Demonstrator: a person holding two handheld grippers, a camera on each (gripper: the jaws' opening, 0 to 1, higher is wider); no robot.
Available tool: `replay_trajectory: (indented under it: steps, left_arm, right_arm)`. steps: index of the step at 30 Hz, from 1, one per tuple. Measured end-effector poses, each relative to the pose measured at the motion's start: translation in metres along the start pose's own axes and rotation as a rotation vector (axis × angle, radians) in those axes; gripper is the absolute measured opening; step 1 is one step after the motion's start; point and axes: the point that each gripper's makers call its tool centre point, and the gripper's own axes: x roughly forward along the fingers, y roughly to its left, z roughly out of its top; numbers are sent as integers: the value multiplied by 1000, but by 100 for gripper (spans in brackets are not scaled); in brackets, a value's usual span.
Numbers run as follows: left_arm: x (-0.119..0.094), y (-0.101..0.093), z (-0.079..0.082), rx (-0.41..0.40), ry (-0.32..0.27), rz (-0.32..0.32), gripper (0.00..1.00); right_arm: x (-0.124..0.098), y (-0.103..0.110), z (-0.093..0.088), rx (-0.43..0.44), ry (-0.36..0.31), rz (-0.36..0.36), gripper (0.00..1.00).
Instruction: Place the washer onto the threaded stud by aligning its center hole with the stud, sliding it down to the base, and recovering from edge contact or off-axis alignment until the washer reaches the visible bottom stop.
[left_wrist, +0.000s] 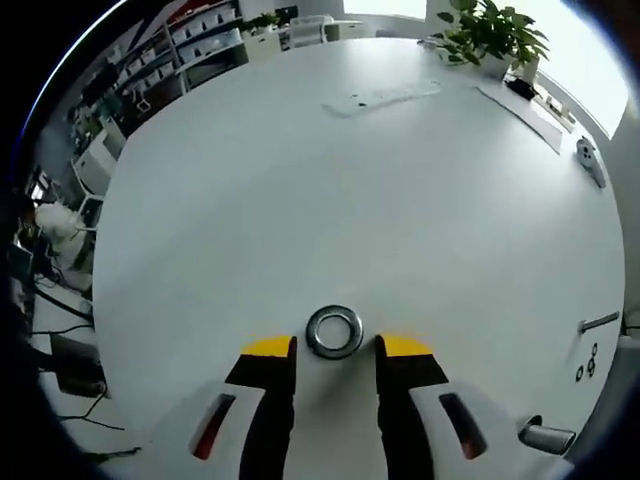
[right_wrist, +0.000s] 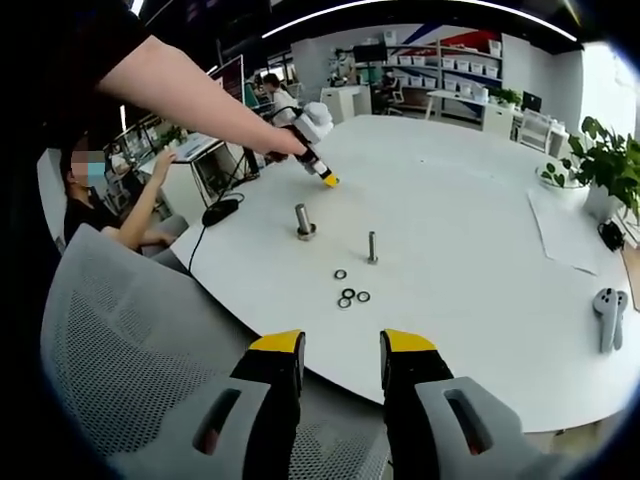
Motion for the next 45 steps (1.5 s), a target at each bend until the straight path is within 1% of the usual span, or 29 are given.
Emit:
replay_trajectory:
  steps: [3,5,6,8,9,10,12,13,14,16,17,18,20,22,24,25,26,27,28,29,30,32,33,34,35,36,40,42,45]
  left_arm:
    - [3,4,2,-4,-8,-2,27]
    - [3,-1,2,-38,-17,-23,24]
    - [2,-2,2,-42,-17,-24,23]
    - [7,4,0,-47,-21,-18,22]
    - [-2,-9,0,-45,-23,-15,22]
    - [-3,-12,0,-45,-20,-16,22]
    - [0,-7,1,-41,-12,-20,21]
    - [0,-8,1,-44,-9,-19,21]
    - [-1,-10,0,-43,-2,-21,21]
    - [3,-5,0,-37,21,-23,21]
    - [-3,-13,-4,-36,28,-22,21]
    - [-6,-17,-6,-33,38,-26,21]
    - [-3,-14,-8,-15,66,-40,21]
    - [-7,-19,-13,2,89,-52,21]
    - [-9,-20,-18,14,112,-63,21]
    - [-10,-23,-22,5,134,-75,20]
    - [-11,-24,-23,4,139,-80,20]
    - [-16,-31,-28,11,161,-93,20]
    - [-18,-35,-32,41,176,-99,20]
    - [-24,-40,-37,102,197,-99,20]
    - [-26,-43,-39,132,200,-99,20]
    - [-29,-52,-43,130,213,-106,20]
    - [-29,-51,-44,132,218,-109,20]
    - [-30,-52,-47,146,230,-115,20]
    - [-37,-61,-51,164,242,-118,20]
    - [-39,-63,-53,182,248,-120,20]
    - [-38,-60,-56,262,261,-132,22]
    - [-35,-54,-53,248,262,-132,22]
    - [-31,-49,-52,253,268,-138,22]
  right_arm:
    - [0,1,-1,-8,7,1,33]
    - [0,1,-1,-6,7,0,33]
    - [0,0,-1,-5,6,-2,33]
    - [0,0,-1,-1,4,-3,33]
    - [0,0,-1,-2,5,-2,33]
    - [0,0,-1,-5,6,-3,33]
    - [0,0,-1,-7,6,-3,33]
    - [-1,0,-1,-6,6,-4,33]
    - [-1,0,-1,-5,7,-5,33]
    - [-1,0,-1,-5,7,-7,33]
    - [-1,0,-1,-6,7,-7,33]
    - [-1,0,-1,-7,7,-7,33]
    - [0,-1,-1,-7,7,-6,33]
    - [0,0,-1,-8,7,-5,33]
    - [0,0,-1,-8,7,-4,33]
    - [0,0,-1,-9,7,-4,33]
    - [0,0,-1,-10,7,-4,33]
    - [-1,0,-1,-11,7,-3,33]
    - [0,0,-1,-11,6,-2,33]
    - [0,0,-1,-11,7,-1,33]
    - [0,1,-1,-12,7,-1,33]
    - [0,0,-1,-14,9,-1,33]
    - [0,0,-1,-15,9,0,33]
    - [0,1,-1,-16,8,1,33]
    - [0,1,-1,-17,8,2,33]
    - [0,1,-1,-17,8,2,33]
    - [0,1,-1,-16,6,2,33]
    - [0,1,-1,-20,8,3,33]
    - [0,1,-1,-19,5,3,33]
